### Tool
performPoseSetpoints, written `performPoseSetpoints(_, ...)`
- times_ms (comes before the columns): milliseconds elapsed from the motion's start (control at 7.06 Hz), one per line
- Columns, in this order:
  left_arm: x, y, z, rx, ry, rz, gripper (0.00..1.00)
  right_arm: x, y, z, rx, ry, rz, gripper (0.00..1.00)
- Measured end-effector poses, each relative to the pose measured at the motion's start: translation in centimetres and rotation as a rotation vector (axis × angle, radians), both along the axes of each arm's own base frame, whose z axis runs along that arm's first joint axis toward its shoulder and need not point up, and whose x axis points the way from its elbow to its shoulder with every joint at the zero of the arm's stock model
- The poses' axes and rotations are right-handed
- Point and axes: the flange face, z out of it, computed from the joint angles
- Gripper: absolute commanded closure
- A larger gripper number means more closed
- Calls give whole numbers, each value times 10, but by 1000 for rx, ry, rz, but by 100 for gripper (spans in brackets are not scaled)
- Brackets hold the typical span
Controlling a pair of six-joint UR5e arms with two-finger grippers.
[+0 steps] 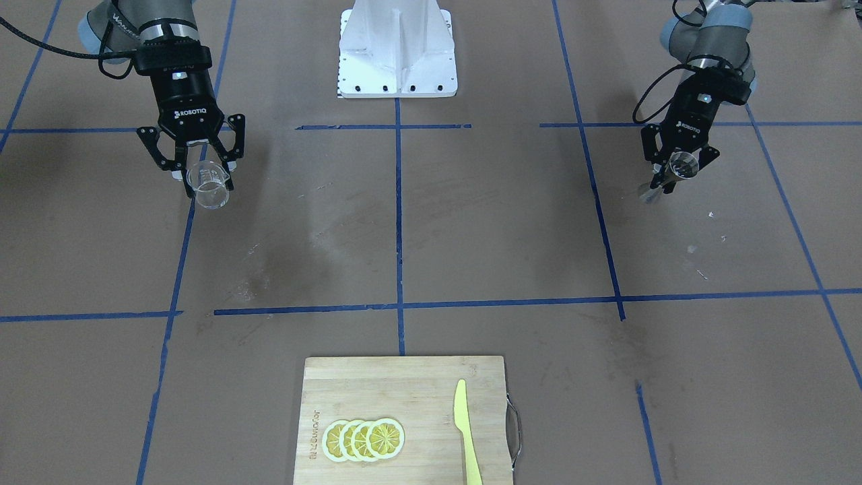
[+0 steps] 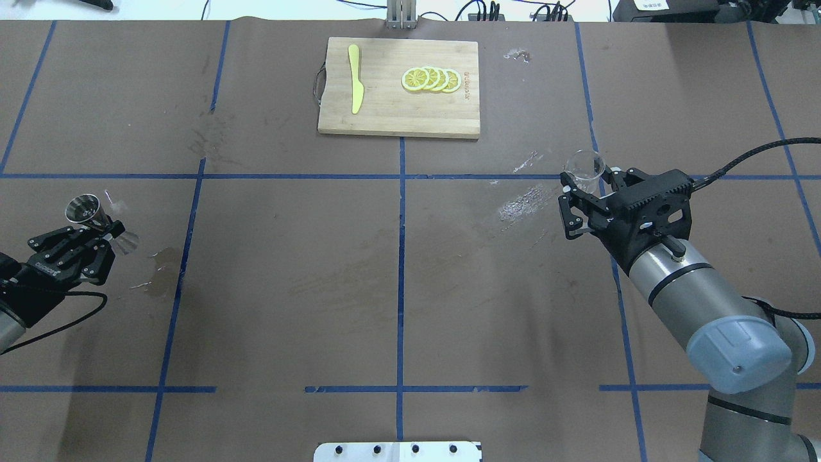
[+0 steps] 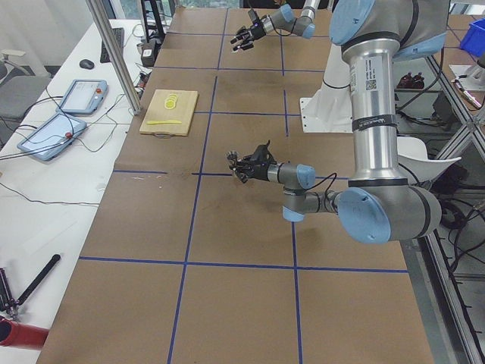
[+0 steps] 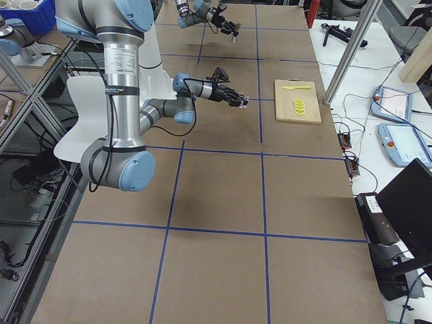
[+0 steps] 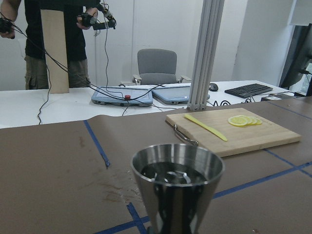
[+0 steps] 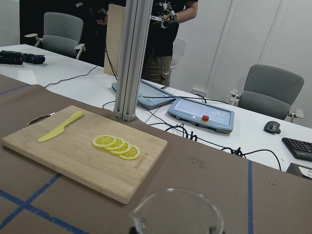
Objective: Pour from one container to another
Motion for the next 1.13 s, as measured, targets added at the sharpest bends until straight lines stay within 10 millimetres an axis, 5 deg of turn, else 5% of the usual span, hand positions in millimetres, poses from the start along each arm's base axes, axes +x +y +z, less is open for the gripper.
performPoseSetpoints(566, 33, 19, 9, -55, -22, -88, 100, -1, 0, -4, 4, -12, 0, 100)
performPoseSetpoints(1133, 68, 15, 14, -82, 28, -126, 100, -1, 0, -4, 4, -13, 0, 100)
